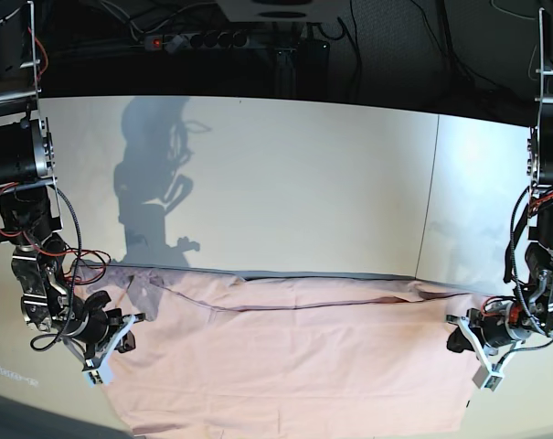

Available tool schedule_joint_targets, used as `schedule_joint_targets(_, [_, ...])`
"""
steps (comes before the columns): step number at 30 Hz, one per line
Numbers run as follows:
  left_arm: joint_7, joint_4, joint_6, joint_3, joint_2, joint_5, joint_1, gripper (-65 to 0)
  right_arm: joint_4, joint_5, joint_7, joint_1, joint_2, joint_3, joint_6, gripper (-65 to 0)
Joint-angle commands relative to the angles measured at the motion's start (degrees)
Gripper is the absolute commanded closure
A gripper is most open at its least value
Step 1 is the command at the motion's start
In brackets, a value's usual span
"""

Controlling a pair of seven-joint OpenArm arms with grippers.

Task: Fold the T-shirt properly
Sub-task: 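Lift the shirt with both grippers and pull it taut between them, then drag the held shirt edge with both grippers to flatten it out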

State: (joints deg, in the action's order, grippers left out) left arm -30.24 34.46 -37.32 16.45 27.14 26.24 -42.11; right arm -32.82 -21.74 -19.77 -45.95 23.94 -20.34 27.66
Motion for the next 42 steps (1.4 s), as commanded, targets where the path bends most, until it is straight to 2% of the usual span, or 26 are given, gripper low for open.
schedule_joint_targets(1, [0.9,0.6,1.4,-0.3,0.6,-0.5,-1.5,0.0,0.2,-0.5,1.1,-1.5,0.6,0.5,3.4,0.0])
schedule_joint_targets(4, [2.0,-0.3,5.4,-0.3,0.3,-1.7,-0.2,0.0,1.8,0.2,1.8,0.6,0.6,0.5,3.3,0.0])
schedule_joint_targets(9, [2.5,-6.6,5.9,-0.3,-1.1,-5.4,0.0,0.0,2.3,2.9,4.9,5.2,0.6,0.5,3.0,0.0])
schedule_joint_targets(16, [4.6,-10.3,6.3,-0.3,-2.4,-9.1,0.0,0.0,2.3,2.9,5.2,7.7,0.3,0.5,3.1,0.0])
schedule_joint_targets(22, [1.7,-10.3,6.3,-0.3,-2.2,-13.3,0.7,0.0,2.3,2.6,1.4,7.7,0.3,0.5,3.1,0.0])
schedule_joint_targets(25, [-0.8,-10.0,6.2,-0.3,-1.4,-14.3,1.4,0.0,2.2,0.4,-2.6,7.7,0.5,1.4,3.1,0.0])
schedule_joint_targets(29, [-6.5,-6.5,3.0,-0.3,-0.1,-11.3,4.1,0.0,2.2,-4.8,-9.3,7.8,0.9,5.6,3.2,0.0])
schedule_joint_targets(33, [-7.4,-0.5,3.0,-0.3,2.4,-6.7,9.4,0.0,1.1,-8.7,-14.0,10.0,1.6,12.6,3.5,0.0])
schedule_joint_targets(37, [-8.7,4.9,3.2,-0.3,4.5,-6.6,14.5,0.0,-2.3,-9.4,-15.1,15.1,2.7,18.3,3.8,0.0])
schedule_joint_targets(42, [-10.8,12.9,3.2,-0.3,6.7,-1.9,21.5,0.0,-12.0,-10.9,-15.0,25.6,4.6,21.1,3.8,0.0])
